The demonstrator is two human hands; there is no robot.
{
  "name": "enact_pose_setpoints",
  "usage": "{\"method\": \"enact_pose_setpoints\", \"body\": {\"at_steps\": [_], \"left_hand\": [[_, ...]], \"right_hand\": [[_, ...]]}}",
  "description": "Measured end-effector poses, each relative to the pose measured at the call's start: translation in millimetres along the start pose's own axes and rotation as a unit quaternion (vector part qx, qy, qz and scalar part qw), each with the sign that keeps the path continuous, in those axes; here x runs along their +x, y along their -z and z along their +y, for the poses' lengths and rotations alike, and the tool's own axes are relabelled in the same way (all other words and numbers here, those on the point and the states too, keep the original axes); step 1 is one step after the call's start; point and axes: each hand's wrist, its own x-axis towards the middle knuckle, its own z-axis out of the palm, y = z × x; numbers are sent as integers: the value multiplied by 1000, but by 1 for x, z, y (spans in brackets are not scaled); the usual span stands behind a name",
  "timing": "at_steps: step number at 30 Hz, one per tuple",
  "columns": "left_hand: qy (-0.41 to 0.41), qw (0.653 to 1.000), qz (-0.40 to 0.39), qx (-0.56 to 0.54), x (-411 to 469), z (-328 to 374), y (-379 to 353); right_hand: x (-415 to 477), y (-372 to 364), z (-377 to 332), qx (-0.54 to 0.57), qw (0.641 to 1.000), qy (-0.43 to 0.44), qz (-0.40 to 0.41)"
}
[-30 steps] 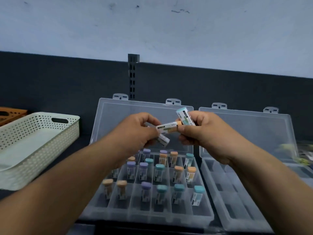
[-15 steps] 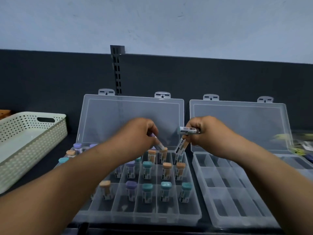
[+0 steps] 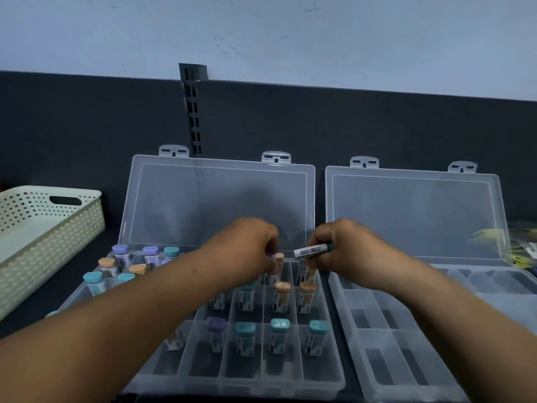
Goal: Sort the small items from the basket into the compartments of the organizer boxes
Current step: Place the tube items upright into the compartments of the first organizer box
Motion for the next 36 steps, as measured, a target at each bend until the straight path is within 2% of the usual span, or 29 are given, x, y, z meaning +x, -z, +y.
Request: {"method": "enact_pose_setpoints", "body": {"at_steps": [6,10,28,36], "left_hand": [[0,998,-50,46,7,7,-2],[-17,999,-12,50,7,0,-10],[-20,997,-46,50,8,-4,-14],[-19,999,-22,42,6,-5,-11]], "right_hand": [[2,-8,5,-1,1000,-5,-13],[3,-11,8,-3,1000,-15,-22],[3,-11,12,2,999,-20,-31],[-1,-3,8,22,999,-31,-26]]}}
